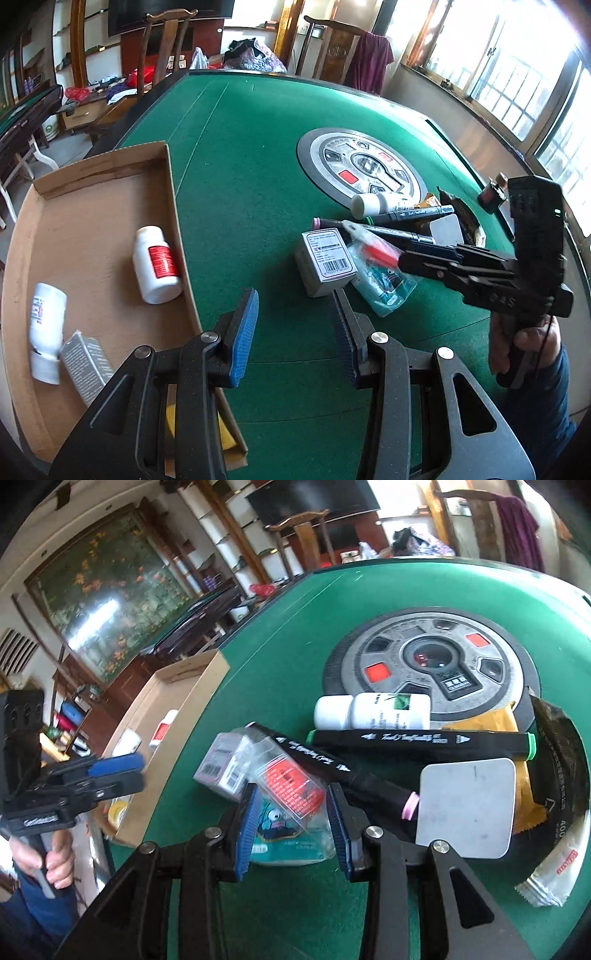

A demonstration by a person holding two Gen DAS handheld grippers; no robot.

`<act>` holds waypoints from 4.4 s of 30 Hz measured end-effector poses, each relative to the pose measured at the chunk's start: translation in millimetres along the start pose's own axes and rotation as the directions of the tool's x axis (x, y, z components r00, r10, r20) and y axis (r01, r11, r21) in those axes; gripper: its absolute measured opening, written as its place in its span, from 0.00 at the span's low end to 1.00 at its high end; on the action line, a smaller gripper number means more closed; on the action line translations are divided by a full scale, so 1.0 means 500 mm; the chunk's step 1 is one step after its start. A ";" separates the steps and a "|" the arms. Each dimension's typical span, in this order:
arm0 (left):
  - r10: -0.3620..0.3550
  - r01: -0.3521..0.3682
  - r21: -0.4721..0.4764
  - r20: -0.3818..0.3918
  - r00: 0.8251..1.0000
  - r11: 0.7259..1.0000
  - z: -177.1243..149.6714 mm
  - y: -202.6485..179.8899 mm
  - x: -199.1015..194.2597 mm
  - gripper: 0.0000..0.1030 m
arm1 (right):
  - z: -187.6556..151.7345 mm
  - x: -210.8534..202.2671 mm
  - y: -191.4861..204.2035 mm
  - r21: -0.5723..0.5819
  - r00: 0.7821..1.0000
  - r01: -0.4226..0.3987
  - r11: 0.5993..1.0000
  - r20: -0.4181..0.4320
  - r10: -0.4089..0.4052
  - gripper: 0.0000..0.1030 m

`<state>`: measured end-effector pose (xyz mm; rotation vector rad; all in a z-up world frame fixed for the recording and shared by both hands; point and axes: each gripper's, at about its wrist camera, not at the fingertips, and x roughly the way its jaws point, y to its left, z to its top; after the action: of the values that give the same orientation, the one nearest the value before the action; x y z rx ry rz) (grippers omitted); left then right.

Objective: Organize objects
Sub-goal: 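Grasp the clear red-label package with the right gripper while the left gripper approaches the barcode box, then grasp the white barcode box with the left gripper, then carry the white box and the clear package over the cardboard tray with both grippers, then open both grippers, dropping the white box and clear package into the tray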

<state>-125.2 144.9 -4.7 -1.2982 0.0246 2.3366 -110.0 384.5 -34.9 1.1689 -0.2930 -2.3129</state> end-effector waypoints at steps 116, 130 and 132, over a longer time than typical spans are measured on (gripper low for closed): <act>0.038 -0.015 -0.261 0.082 0.996 0.965 -0.069 0.220 -0.013 0.32 | 0.200 0.364 0.319 -0.040 0.996 0.052 0.998 -0.065 -0.055 0.28; 0.062 -0.046 -0.248 0.057 0.996 0.968 -0.063 0.215 -0.003 0.33 | 0.192 0.362 0.314 -0.052 0.995 0.027 0.998 -0.092 -0.032 0.31; 0.058 -0.042 -0.263 0.052 0.997 0.964 -0.062 0.220 -0.004 0.34 | 0.192 0.350 0.317 -0.054 0.997 0.018 0.998 -0.075 -0.022 0.32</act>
<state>-143.8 38.9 -42.6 -1.3625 -0.2835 2.4850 -215.3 152.3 -30.9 1.2351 -0.1920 -2.2735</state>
